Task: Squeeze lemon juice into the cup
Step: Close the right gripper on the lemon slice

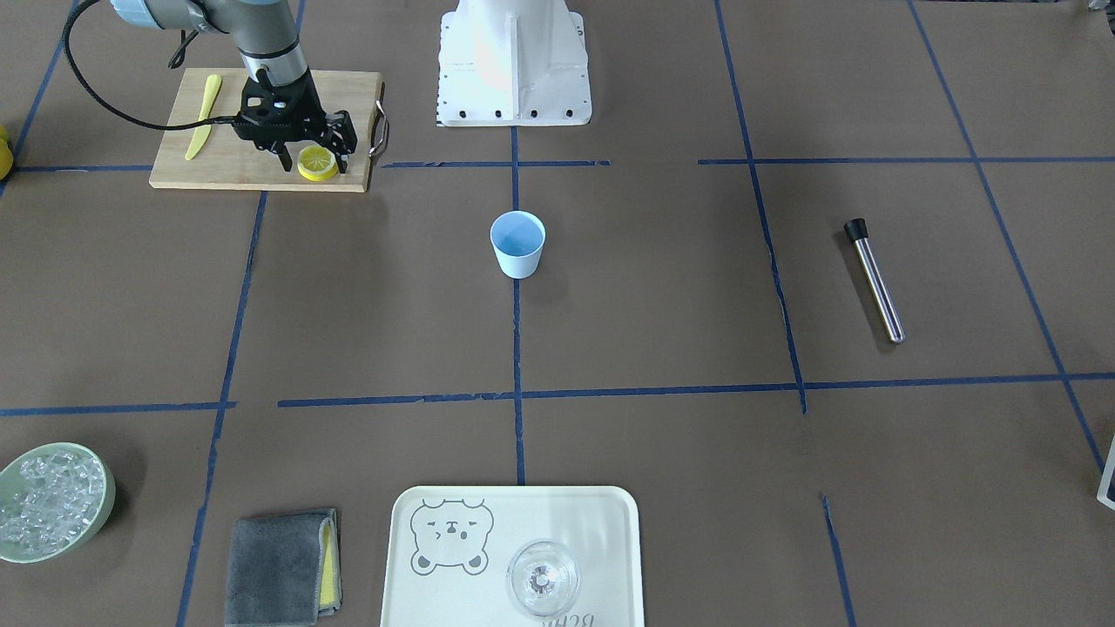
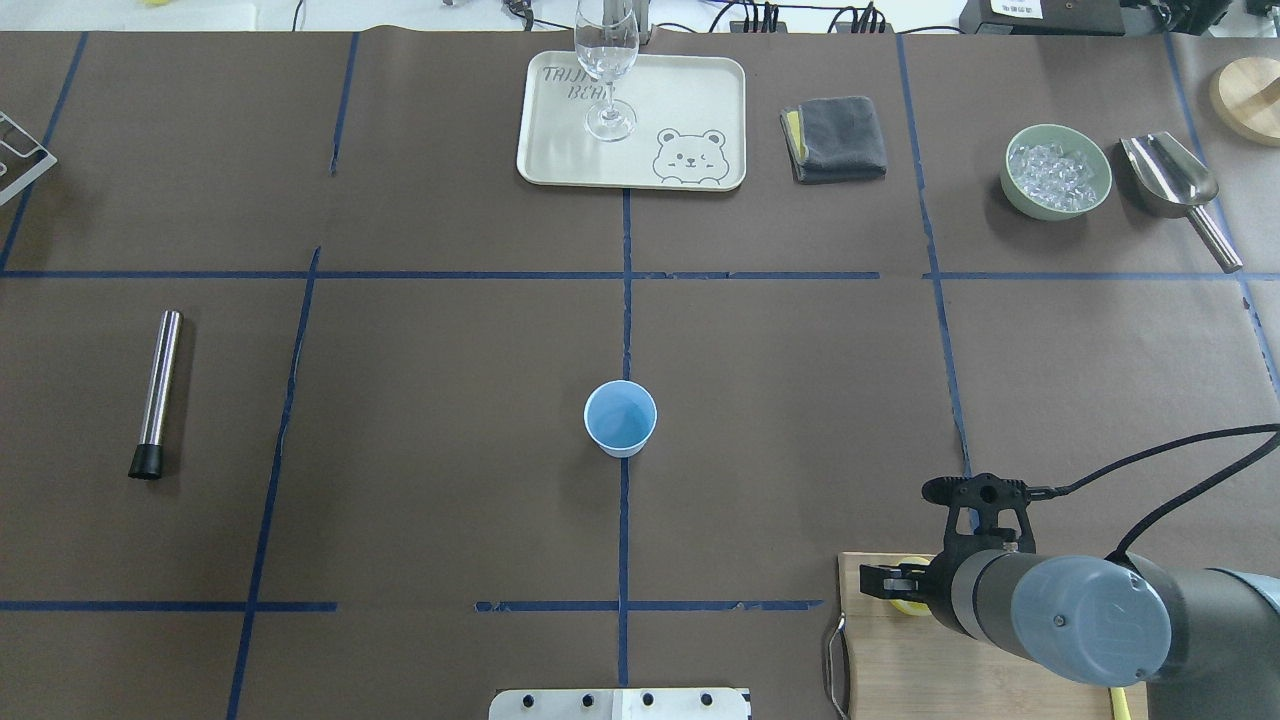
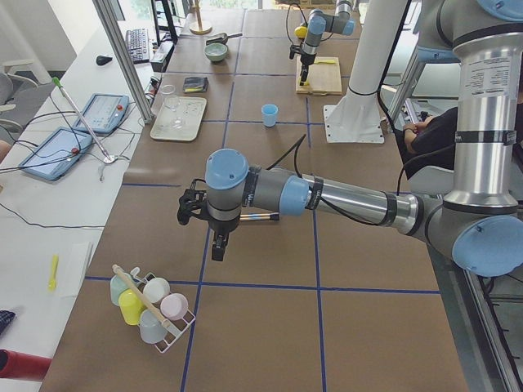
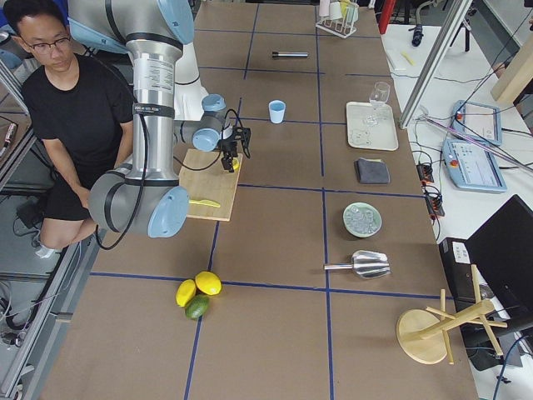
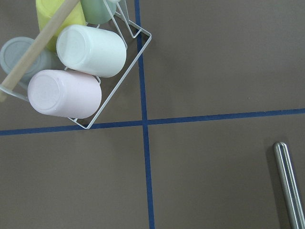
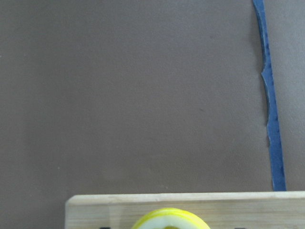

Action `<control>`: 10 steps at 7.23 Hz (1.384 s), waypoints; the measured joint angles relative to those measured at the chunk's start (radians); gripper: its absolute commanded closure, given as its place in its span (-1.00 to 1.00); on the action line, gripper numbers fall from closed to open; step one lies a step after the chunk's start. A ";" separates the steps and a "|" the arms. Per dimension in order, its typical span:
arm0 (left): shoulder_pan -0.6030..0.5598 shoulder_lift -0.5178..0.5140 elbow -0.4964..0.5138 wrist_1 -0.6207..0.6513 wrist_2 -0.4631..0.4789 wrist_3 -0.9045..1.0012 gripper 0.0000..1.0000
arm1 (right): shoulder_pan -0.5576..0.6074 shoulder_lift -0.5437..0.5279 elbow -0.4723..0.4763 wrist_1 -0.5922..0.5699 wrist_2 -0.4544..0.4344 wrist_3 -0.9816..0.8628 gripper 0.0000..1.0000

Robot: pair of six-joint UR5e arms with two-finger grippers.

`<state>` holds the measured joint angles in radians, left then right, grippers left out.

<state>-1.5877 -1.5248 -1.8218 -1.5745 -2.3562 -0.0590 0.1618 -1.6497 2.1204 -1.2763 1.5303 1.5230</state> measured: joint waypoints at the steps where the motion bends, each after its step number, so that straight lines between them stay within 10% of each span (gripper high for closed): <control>1: 0.000 0.000 0.000 0.000 0.000 0.000 -1.00 | -0.001 0.003 -0.001 0.000 0.000 0.002 -0.80; 6: 0.000 0.000 -0.001 0.000 0.000 0.001 -1.00 | -0.003 0.003 -0.003 -0.001 0.004 0.008 -0.57; 10: 0.000 0.000 -0.002 -0.001 0.000 0.001 -1.00 | -0.001 0.004 0.005 -0.002 0.009 0.010 0.14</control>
<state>-1.5877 -1.5248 -1.8234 -1.5750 -2.3562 -0.0583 0.1605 -1.6457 2.1256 -1.2778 1.5388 1.5327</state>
